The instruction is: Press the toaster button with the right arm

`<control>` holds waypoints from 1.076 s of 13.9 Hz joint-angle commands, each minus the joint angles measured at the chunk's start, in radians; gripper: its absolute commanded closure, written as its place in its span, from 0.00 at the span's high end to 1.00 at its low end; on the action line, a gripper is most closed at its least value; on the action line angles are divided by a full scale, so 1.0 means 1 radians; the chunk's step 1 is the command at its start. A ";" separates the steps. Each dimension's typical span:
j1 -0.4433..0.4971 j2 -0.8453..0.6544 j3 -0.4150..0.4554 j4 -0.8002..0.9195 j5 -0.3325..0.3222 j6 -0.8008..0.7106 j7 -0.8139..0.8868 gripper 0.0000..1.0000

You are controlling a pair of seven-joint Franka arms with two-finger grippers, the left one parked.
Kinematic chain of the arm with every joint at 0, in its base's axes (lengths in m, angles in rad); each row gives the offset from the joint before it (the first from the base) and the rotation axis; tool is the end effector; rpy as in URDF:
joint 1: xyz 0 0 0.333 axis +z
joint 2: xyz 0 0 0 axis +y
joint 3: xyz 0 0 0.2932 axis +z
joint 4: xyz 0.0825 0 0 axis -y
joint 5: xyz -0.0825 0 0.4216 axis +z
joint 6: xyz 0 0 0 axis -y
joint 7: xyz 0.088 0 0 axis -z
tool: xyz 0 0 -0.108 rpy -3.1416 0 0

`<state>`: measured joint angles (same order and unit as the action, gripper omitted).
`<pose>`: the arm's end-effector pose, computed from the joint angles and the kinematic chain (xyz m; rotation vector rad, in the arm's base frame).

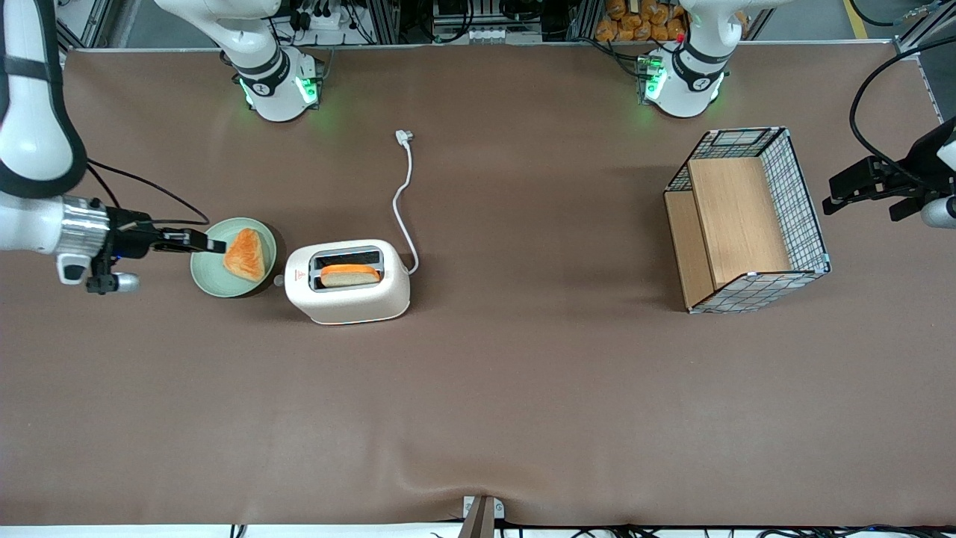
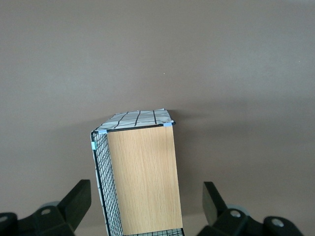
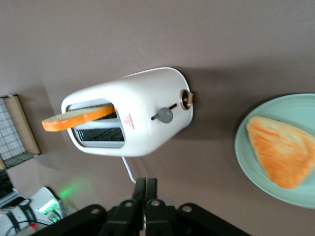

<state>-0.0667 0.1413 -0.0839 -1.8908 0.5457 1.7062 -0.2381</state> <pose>0.5930 -0.0390 0.3795 -2.5626 0.1019 0.2794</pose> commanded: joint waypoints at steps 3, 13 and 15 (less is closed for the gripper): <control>-0.010 -0.042 0.015 0.097 -0.122 -0.089 0.036 0.60; -0.005 -0.111 0.016 0.228 -0.292 -0.230 0.051 1.00; 0.005 -0.111 0.024 0.277 -0.366 -0.267 0.074 1.00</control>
<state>-0.0662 0.0303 -0.0746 -1.6717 0.2464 1.4841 -0.2029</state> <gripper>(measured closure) 0.000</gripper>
